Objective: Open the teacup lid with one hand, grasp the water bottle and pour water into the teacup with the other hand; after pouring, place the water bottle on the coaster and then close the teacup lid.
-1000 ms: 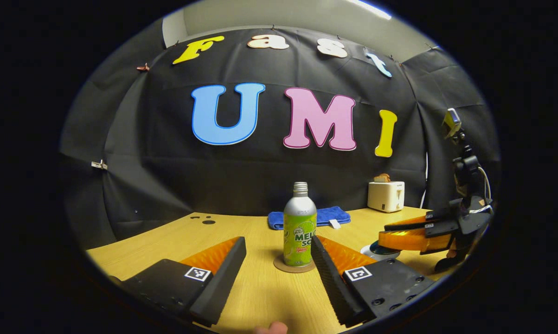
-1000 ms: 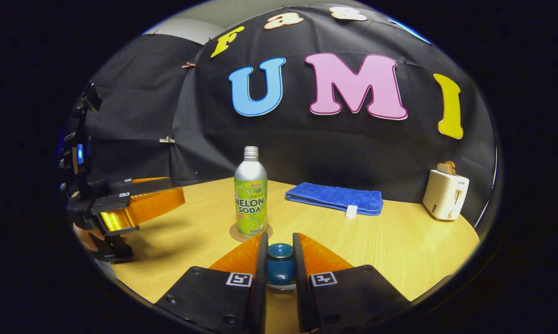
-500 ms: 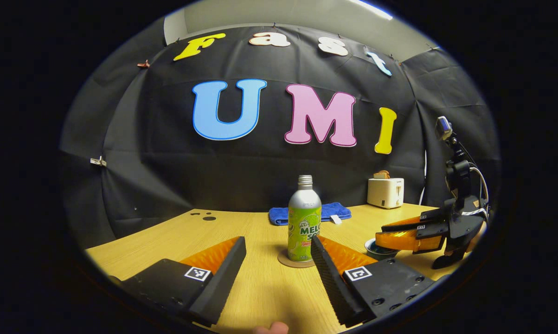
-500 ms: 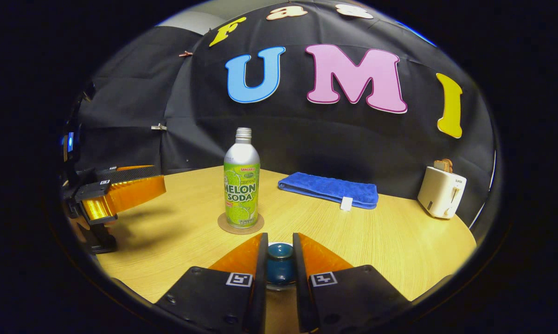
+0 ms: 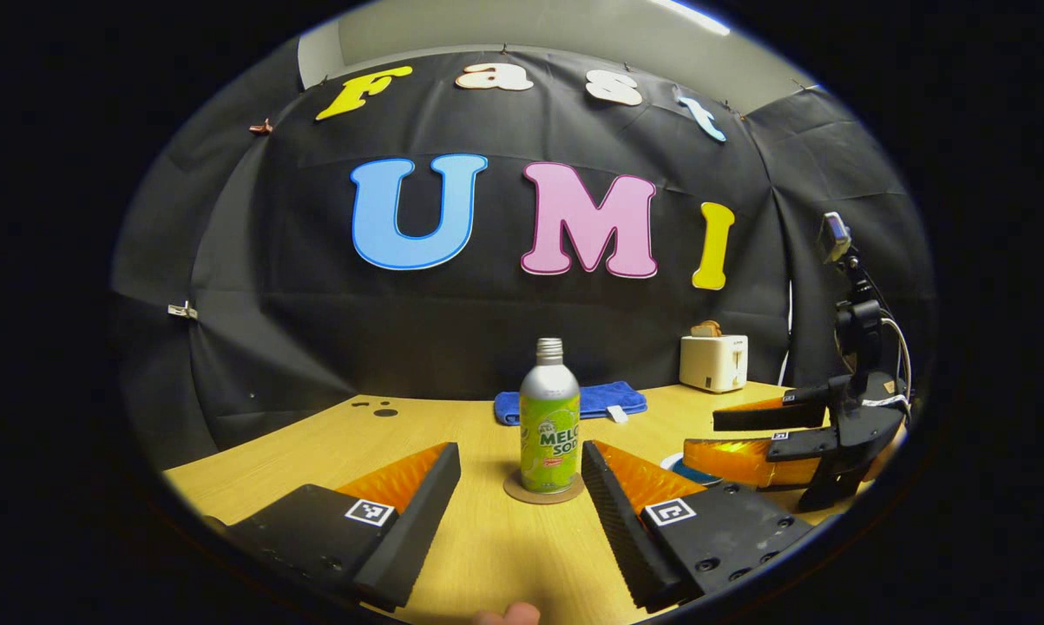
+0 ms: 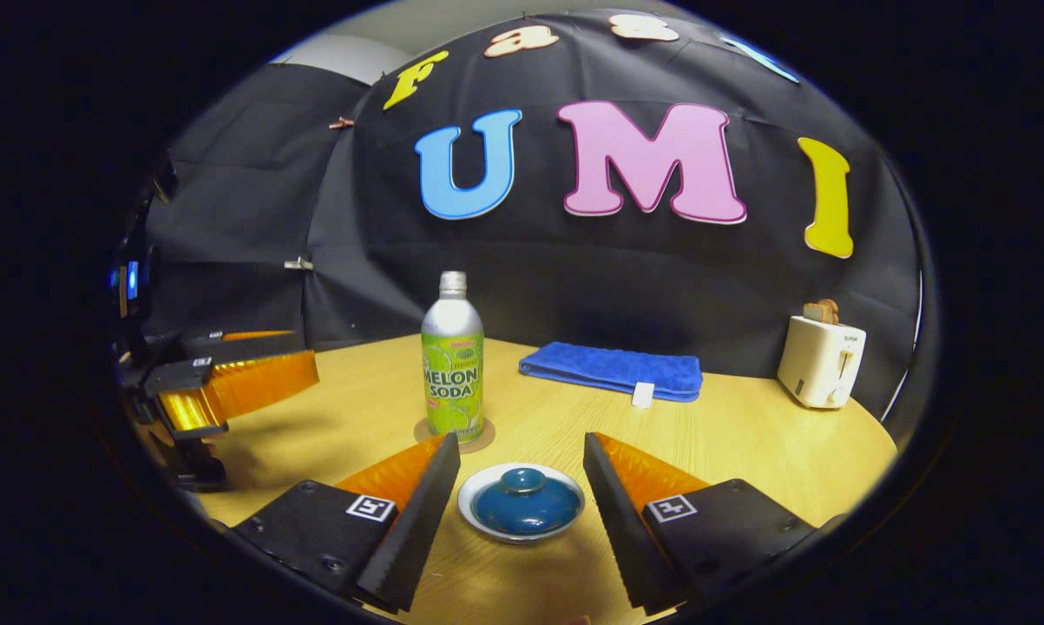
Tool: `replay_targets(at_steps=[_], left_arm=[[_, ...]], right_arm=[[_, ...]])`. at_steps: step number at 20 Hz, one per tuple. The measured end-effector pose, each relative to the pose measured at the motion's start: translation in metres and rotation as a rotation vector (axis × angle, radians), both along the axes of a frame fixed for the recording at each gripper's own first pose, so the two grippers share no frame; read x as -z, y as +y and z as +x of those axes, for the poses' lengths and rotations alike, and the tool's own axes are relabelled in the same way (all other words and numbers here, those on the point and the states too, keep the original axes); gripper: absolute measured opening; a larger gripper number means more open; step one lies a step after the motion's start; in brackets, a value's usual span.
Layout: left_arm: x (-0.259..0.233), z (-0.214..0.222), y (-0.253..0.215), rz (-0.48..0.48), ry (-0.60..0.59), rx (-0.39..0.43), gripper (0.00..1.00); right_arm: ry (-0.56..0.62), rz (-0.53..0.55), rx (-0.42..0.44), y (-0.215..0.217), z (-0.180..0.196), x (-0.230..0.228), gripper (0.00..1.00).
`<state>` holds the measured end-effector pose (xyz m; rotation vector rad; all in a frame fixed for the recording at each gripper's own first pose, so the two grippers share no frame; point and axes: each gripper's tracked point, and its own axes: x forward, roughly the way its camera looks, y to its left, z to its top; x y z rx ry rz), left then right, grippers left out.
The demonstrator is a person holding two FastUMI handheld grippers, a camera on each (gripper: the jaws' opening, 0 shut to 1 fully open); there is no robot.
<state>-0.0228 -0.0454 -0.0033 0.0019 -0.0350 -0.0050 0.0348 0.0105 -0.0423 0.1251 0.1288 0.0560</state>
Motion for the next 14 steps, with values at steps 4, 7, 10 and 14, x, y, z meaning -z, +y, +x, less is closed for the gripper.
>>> replay_targets(at_steps=[4,7,10,14], left_arm=[[-0.007,-0.01,-0.026,-0.032,0.005,-0.018,0.89],[-0.01,-0.016,-0.045,-0.033,0.02,-0.022,0.89],[-0.011,-0.02,-0.061,-0.021,0.023,-0.007,0.89],[-0.007,-0.024,-0.07,-0.006,0.03,0.002,0.89]], right_arm=[[-0.046,0.003,0.026,-0.023,-0.028,-0.02,0.92],[-0.06,-0.005,0.062,-0.048,-0.056,-0.027,0.92],[-0.075,0.009,0.088,-0.065,-0.078,-0.031,0.91],[-0.083,0.022,0.122,-0.083,-0.096,-0.031,0.91]])
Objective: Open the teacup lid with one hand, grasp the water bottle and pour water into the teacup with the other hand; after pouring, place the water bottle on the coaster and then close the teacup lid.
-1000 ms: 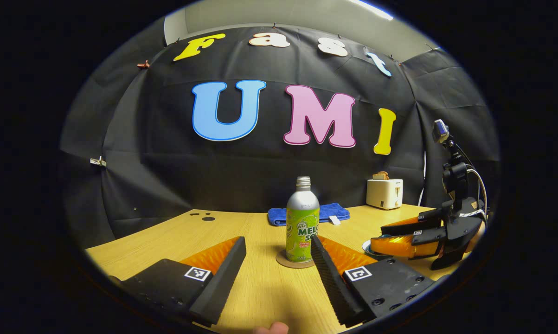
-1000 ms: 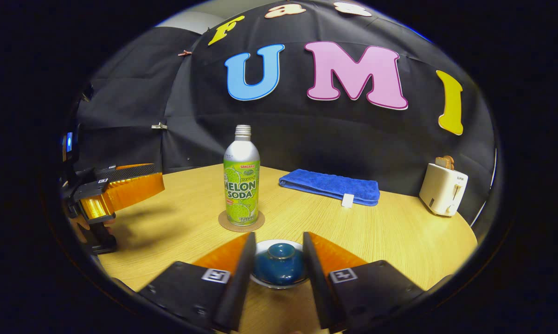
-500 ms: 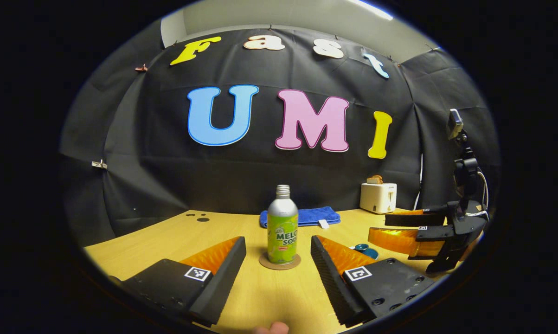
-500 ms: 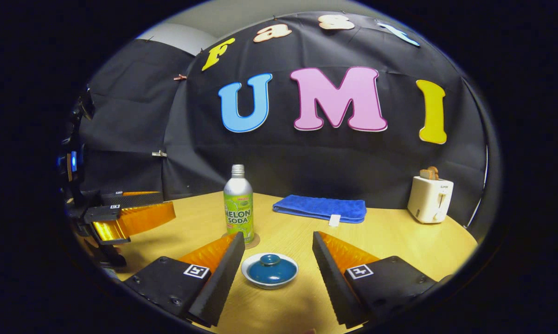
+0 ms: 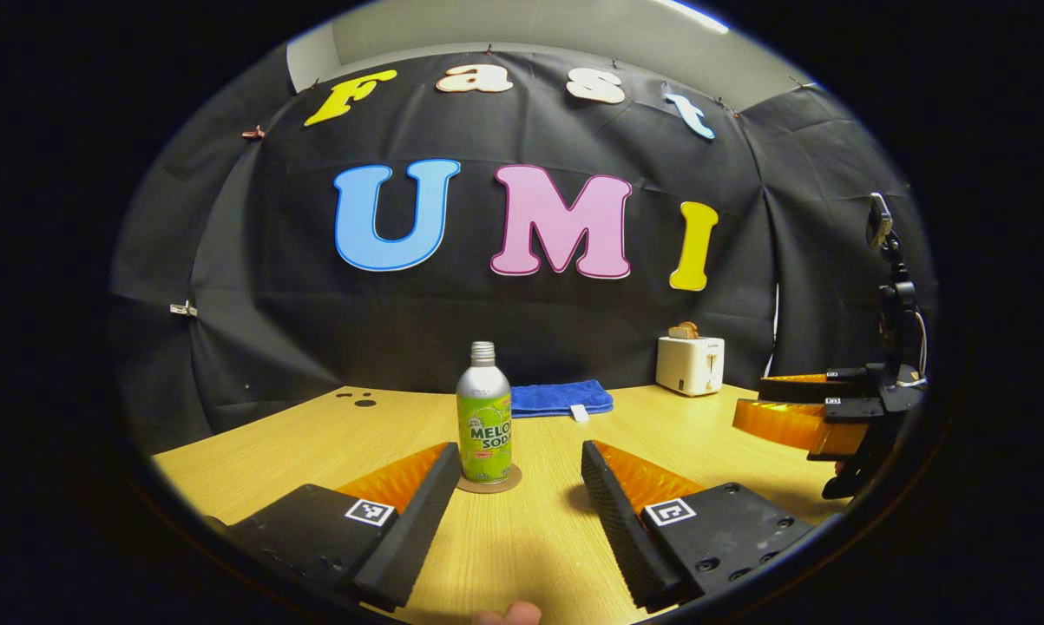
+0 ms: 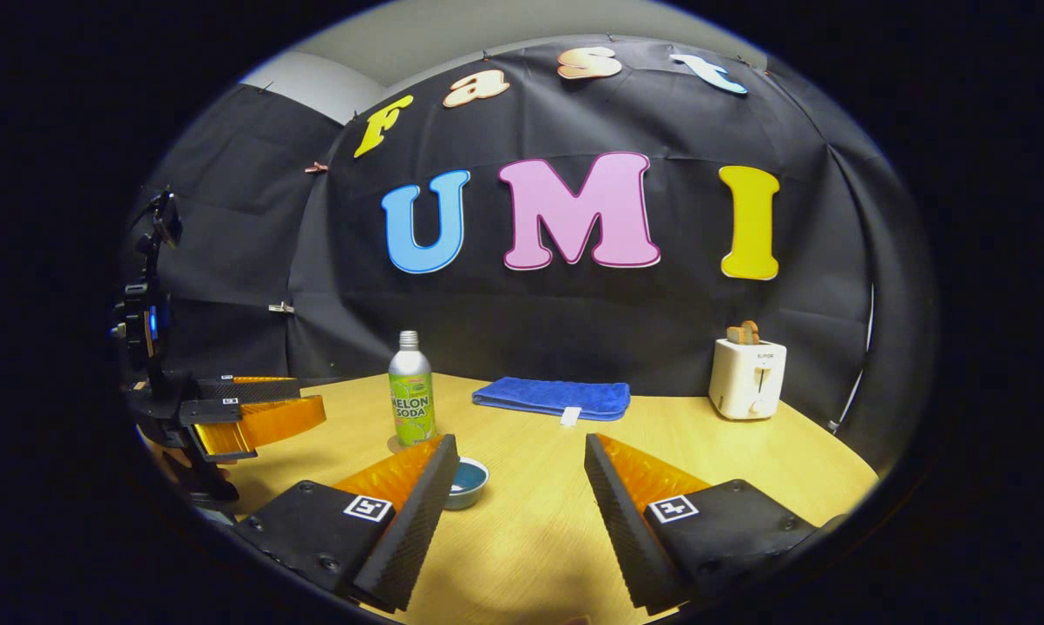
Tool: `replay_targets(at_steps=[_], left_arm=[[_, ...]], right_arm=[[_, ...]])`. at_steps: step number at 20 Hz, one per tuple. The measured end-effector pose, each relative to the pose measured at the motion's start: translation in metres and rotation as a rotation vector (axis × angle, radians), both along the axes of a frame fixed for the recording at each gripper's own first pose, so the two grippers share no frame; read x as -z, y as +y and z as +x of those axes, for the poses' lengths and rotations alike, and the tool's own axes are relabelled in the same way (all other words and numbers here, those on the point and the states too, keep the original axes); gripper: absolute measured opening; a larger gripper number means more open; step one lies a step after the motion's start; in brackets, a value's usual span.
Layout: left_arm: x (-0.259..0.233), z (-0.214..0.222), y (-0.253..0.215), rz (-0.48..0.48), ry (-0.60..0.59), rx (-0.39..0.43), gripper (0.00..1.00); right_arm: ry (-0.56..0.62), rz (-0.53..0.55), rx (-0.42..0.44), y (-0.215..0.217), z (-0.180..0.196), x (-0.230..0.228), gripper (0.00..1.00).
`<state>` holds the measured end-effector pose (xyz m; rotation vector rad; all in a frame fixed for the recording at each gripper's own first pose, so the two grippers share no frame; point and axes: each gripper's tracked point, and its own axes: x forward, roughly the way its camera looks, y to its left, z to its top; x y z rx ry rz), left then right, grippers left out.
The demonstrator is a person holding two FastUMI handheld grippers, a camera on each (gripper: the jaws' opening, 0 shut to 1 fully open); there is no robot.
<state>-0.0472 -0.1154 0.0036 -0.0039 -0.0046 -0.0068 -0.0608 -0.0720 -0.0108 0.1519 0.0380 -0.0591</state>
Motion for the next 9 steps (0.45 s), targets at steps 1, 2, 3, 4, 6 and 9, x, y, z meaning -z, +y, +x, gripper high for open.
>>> replay_targets(at_steps=[1,2,3,4,6,9], left_arm=[[0.0004,-0.0008,-0.0008,0.0,0.001,0.001,0.89],[0.0014,-0.001,-0.0013,-0.001,0.002,0.002,0.89],[0.0017,-0.0016,-0.0021,-0.002,0.004,0.004,0.89],[0.0028,-0.0023,-0.0019,-0.001,0.006,0.002,0.89],[0.0036,-0.0032,-0.0024,0.004,0.01,0.002,0.89],[0.0026,-0.0038,-0.0032,0.016,0.009,0.0,0.89]], right_arm=[[0.002,-0.001,0.003,-0.0026,-0.0025,0.0012,0.91],[0.004,-0.003,0.008,-0.0047,-0.0045,0.0019,0.91],[0.005,-0.006,0.01,-0.0064,-0.0054,0.0026,0.91],[0.007,-0.007,0.01,-0.007,-0.0067,0.0028,0.91],[0.009,-0.009,0.012,-0.0081,-0.0082,0.0033,0.91],[0.007,-0.012,0.014,-0.0089,-0.0094,0.0018,0.91]])
